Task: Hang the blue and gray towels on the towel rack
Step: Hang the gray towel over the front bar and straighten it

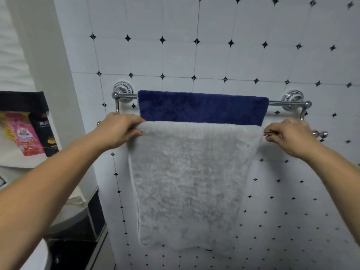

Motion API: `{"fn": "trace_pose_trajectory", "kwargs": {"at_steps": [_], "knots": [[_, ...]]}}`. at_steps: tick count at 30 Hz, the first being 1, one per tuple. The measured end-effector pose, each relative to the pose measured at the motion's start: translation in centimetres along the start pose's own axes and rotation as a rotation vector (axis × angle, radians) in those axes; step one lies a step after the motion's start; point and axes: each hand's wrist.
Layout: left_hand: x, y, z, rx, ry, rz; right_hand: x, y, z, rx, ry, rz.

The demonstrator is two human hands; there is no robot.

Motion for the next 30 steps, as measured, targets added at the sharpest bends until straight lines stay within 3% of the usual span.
{"fn": "trace_pose_trajectory", "kwargs": {"at_steps": [2, 5, 6, 7, 9, 10, 12, 14, 19, 25, 30], "knots": [[-0.8, 0.4, -0.9, -0.049, 0.150, 0.042, -1.0, -0.4, -1.0, -0.018, 0.187, 0.050], [-3.6, 1.6, -5.3, 0.016, 0.639, -0.146, -3.5, -2.2, -4.6, -0.199, 0.584, 0.351], [-5.0, 1.9, -6.8, 0.103, 0.696, -0.248, -4.8, -2.8, -5.8, -0.265, 0.570, 0.494], [-6.3, 1.9, -7.7, 0.237, 0.674, -0.367, -6.0, -3.4, -6.5, -0.317, 0.454, 0.684], [-8.6, 1.7, -8.0, 0.549, 0.476, -0.655, -7.6, -4.7, -6.6, -0.339, 0.116, 1.105], [-9.1, 1.5, -7.7, 0.625, 0.385, -0.815, -7.8, -5.2, -6.1, -0.327, 0.034, 1.280], [-9.3, 0.9, -6.4, 0.639, 0.327, -1.128, -7.8, -5.7, -4.5, -0.326, -0.009, 1.469], [-9.4, 0.7, -5.3, 0.614, 0.317, -1.337, -8.1, -5.7, -3.3, -0.333, -0.002, 1.486], [-10.4, 0.6, -4.9, 0.624, 0.296, -1.281, -9.5, -4.6, -3.1, -0.371, -0.083, 1.428], [-11.3, 0.6, -6.3, 0.604, 0.217, -1.305, -10.9, -4.3, -4.8, -0.392, -0.040, 1.460], [-13.8, 1.4, -8.7, 0.693, 0.115, -1.285, -11.4, -5.9, -5.5, -0.362, -0.239, 1.468]]}}
Point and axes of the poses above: each hand's wrist, its own z-axis towards the middle knuckle, its own x-axis out of the back of the hand, y = z × x, and after that the axes turned 1 degree about -y, right-handed
